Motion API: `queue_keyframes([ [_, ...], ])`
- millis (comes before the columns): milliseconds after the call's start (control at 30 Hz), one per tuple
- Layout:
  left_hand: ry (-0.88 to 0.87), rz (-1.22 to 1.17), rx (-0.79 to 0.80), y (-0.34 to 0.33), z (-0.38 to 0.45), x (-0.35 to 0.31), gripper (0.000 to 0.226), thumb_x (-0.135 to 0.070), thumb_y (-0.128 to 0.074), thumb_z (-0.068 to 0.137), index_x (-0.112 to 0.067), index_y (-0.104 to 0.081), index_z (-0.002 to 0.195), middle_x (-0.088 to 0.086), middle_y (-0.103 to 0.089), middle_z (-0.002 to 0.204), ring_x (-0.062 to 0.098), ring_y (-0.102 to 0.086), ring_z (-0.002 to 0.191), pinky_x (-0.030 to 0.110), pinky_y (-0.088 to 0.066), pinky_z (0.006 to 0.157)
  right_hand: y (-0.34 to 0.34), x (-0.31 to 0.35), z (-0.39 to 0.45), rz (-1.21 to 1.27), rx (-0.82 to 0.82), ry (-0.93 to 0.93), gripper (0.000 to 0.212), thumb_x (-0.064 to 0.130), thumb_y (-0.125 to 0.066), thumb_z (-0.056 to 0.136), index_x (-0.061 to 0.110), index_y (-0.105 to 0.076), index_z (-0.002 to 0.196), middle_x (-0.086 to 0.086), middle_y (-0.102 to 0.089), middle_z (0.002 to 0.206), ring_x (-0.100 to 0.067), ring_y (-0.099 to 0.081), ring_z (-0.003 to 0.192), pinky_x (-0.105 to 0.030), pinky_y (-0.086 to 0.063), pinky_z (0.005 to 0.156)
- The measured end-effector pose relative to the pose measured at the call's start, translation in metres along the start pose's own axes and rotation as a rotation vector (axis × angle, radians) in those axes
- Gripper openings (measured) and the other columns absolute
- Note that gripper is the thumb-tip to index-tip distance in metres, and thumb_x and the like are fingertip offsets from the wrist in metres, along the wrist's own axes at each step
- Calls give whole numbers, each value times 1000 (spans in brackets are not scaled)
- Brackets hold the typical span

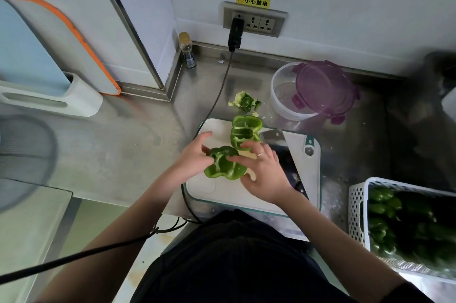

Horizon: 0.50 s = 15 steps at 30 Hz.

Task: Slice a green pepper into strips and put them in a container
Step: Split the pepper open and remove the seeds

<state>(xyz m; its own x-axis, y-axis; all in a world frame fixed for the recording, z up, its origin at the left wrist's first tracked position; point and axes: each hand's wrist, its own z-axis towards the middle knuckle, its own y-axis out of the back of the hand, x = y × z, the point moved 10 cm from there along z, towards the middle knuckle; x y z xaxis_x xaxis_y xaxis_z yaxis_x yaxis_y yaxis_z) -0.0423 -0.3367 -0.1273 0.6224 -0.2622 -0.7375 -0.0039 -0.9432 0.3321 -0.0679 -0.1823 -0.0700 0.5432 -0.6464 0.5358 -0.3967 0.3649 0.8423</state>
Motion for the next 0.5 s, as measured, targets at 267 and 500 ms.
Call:
queue_keyframes([
  [267, 101, -440, 50, -13, -5, -27, 55, 19, -35, 76, -18, -46, 115, 16, -50, 112, 30, -56, 100, 43, -56, 76, 3, -1, 11, -262, -98, -213, 55, 12, -62, 73, 35, -57, 123, -2, -7, 158, -42, -9, 141, -61, -22, 106],
  [500, 65, -1070, 45, -29, -5, -55, 66, 24, -22, 78, -24, -35, 120, 19, -49, 109, 33, -58, 91, 41, -58, 66, 32, -12, 24, 1004, -224, -379, 64, -5, -48, 83, 37, -43, 131, 7, -53, 127, -22, -59, 106, -48, -53, 88],
])
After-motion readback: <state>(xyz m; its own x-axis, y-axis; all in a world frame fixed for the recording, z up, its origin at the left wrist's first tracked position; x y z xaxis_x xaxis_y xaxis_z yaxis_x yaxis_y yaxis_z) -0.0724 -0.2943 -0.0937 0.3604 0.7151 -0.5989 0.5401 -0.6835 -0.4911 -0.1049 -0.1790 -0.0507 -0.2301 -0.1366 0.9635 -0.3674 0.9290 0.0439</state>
